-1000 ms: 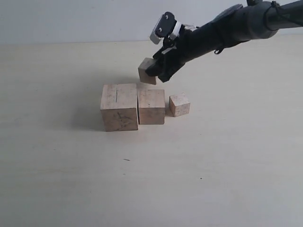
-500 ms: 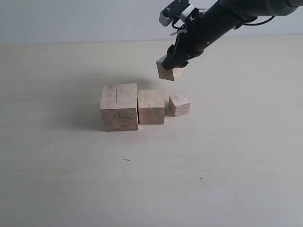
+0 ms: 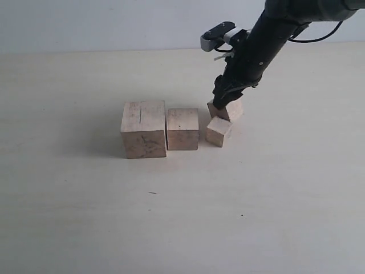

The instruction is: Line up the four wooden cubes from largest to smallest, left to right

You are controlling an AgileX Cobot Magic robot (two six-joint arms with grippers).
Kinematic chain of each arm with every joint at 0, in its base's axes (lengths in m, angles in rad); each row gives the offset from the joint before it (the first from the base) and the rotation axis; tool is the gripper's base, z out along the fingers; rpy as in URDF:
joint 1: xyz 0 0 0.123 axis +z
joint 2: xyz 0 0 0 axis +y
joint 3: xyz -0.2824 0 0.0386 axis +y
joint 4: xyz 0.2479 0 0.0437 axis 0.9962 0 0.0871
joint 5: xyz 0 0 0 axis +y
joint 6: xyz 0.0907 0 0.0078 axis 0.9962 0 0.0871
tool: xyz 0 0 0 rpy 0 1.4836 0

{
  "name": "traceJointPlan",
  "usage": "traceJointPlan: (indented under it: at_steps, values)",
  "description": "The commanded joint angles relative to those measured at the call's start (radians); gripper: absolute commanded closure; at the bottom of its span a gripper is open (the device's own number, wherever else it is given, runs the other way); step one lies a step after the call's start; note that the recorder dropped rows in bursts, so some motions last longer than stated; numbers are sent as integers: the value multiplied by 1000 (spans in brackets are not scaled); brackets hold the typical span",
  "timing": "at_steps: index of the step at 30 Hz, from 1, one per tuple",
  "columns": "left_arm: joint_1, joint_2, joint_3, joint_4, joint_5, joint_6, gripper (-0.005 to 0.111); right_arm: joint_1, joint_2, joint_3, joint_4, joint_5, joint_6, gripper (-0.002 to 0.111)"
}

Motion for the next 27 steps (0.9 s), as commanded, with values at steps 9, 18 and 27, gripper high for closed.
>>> traceJointPlan:
  at_steps: [9, 18, 27]
  values:
    - [-5, -6, 0, -3, -7, -2, 107, 0, -47, 2, -34, 295, 43, 108]
    - [-5, -6, 0, -3, -7, -2, 107, 0, -79, 2, -30, 295, -23, 108]
    - [-5, -6, 0, -3, -7, -2, 107, -9, -76, 2, -33, 131, -454, 108]
